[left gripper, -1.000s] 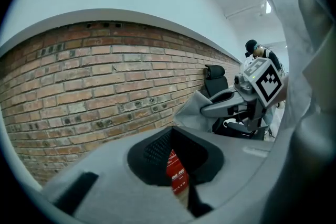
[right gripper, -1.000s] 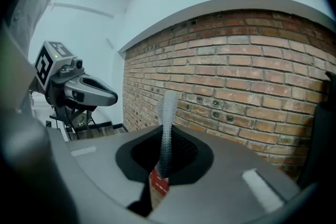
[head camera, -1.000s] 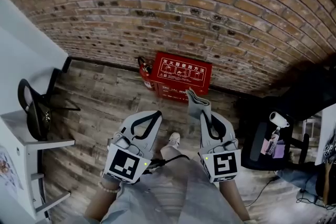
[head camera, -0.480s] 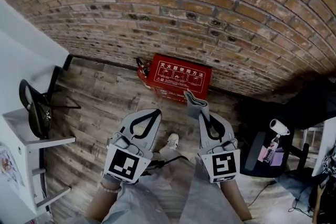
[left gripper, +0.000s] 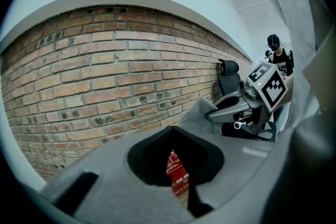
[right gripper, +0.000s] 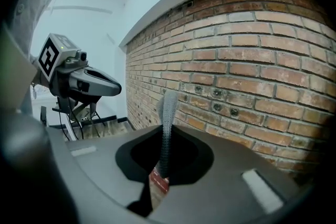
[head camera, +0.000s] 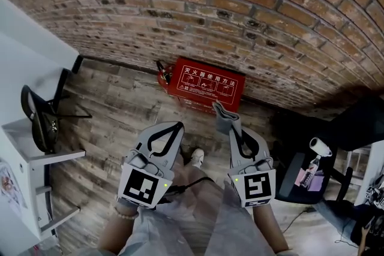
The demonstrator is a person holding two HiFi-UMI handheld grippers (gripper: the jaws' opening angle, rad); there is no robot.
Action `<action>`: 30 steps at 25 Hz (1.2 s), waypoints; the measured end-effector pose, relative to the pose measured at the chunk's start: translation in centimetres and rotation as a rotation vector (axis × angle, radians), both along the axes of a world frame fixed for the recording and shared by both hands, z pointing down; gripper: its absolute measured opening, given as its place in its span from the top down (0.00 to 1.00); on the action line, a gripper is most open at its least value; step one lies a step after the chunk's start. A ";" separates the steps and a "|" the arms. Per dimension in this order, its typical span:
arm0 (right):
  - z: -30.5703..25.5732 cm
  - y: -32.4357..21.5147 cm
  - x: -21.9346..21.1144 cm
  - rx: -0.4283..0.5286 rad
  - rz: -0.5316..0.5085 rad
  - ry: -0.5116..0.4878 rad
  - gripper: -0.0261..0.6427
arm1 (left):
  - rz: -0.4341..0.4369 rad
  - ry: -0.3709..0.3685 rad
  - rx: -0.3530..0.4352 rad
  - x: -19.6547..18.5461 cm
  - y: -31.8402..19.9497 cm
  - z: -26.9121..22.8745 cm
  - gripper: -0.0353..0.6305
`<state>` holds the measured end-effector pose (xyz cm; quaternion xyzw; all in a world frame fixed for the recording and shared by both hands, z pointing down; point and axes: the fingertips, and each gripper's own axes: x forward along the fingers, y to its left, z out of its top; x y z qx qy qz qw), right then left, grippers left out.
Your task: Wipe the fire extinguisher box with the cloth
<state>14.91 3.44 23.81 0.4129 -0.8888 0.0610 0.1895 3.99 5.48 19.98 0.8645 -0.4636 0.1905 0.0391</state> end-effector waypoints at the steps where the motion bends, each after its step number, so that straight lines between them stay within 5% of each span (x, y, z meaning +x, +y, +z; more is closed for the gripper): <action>1: 0.3 -0.1 0.0 -0.005 0.001 0.003 0.93 | 0.001 0.000 0.000 -0.1 -0.2 0.2 0.95; 18: 6.0 -5.1 -2.8 -0.065 0.032 0.061 0.93 | 0.038 0.021 -0.045 -3.1 -4.9 5.5 0.95; 30: 11.4 -10.7 -8.8 -0.069 -0.022 0.085 0.93 | 0.012 0.030 -0.076 -7.7 -9.0 11.5 0.95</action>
